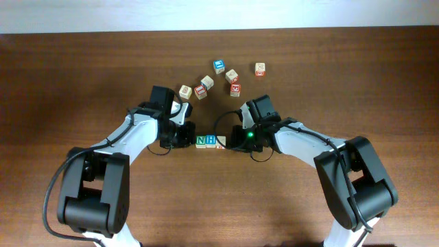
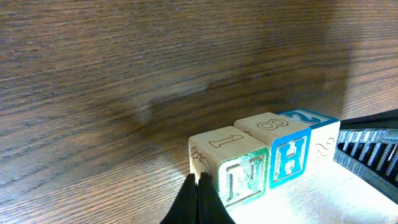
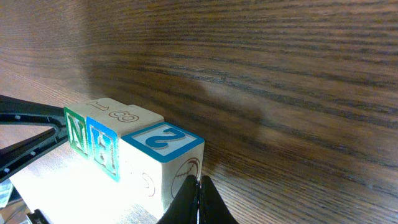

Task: Rotate 3 blocks
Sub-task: 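Squeeze the three-block row between both grippers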

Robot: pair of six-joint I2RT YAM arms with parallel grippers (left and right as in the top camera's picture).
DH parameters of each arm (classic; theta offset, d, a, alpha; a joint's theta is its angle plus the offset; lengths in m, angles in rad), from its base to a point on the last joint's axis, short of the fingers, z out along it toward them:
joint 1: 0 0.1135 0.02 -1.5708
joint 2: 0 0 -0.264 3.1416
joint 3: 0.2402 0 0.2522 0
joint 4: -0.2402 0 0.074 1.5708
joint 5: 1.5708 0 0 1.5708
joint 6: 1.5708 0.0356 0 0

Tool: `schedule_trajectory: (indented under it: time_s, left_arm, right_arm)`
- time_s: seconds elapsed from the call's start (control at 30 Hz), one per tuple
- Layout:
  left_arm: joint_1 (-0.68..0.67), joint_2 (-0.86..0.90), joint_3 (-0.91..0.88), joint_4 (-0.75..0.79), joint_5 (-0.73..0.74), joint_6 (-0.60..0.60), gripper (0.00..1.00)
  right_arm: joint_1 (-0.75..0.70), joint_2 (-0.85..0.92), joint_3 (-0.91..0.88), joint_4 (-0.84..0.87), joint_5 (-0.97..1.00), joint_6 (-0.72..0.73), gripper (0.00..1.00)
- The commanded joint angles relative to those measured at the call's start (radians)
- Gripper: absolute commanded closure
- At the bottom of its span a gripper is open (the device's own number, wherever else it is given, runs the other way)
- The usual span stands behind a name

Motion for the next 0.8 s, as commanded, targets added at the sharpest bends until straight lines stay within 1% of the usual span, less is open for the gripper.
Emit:
schedule_trajectory:
  time_s: [0.0, 0.4, 0.6, 0.77]
  left_arm:
    - [0.0, -0.031, 0.02, -0.002, 0.015, -0.01, 1.0]
    - [0.0, -0.031, 0.02, -0.002, 0.015, -0.01, 1.0]
    - [0.0, -0.031, 0.02, -0.002, 0.015, -0.01, 1.0]
    - [0.0, -0.031, 0.02, -0.005, 0.015, -0.01, 1.0]
  right_arm:
    - [0.006, 0.009, -0.011, 0.006, -0.007, 0.001, 0.96]
    - [0.023, 0.006, -0.008, 0.024, -0.051, -0.077, 0.96]
    - [0.051, -0.013, 0.004, 0.022, -0.047, -0.118, 0.95]
    - [0.073, -0.037, 0.004, 0.022, -0.017, -0.125, 0.96]
